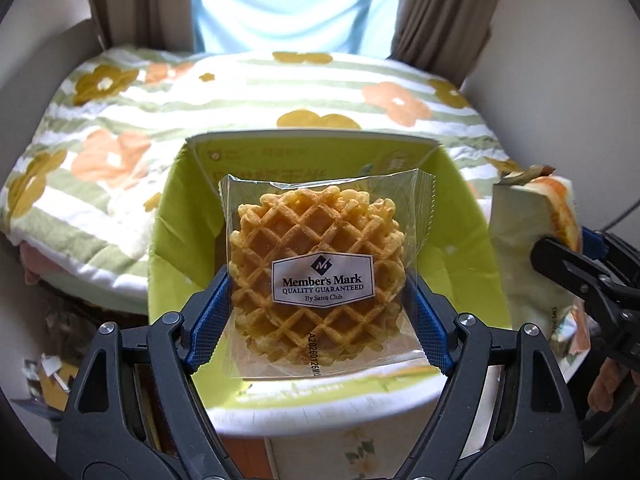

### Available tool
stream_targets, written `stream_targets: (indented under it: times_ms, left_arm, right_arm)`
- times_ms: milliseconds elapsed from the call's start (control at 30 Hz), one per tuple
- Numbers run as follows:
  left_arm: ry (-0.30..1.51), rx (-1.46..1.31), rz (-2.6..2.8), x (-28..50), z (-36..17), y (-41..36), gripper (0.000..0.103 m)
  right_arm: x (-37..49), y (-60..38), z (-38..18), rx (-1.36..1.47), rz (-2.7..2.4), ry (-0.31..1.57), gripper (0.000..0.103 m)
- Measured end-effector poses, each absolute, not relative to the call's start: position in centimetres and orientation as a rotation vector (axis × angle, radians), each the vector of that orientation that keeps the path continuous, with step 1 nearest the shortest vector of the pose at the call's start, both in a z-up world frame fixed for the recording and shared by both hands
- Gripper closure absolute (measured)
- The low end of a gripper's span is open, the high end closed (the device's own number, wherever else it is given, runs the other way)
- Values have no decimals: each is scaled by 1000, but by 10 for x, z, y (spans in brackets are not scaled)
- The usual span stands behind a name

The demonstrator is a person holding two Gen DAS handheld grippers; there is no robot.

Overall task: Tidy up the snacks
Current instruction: 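Carry both packets over the box and release them inside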

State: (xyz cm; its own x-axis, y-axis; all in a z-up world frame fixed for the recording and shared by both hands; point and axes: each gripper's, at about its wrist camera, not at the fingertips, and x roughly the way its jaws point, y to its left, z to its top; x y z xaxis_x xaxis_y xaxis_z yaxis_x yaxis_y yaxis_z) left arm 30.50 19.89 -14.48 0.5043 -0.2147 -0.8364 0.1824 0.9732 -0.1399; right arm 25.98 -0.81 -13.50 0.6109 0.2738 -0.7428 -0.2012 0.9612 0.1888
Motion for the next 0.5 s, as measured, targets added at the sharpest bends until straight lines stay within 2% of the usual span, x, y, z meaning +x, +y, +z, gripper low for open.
stream_targets:
  times_ms: [67, 200, 500]
  left_arm:
    - [1040, -35, -233, 316, -158, 198, 23]
    - [1055, -11, -188, 333, -175, 195, 1]
    - [1112, -17, -162, 334, -189, 203, 1]
  right_arm:
    - [271, -7, -139, 84, 287, 882, 46]
    - [291, -6, -150, 82, 311, 915, 46]
    - [315, -4, -174, 94, 338, 997, 46]
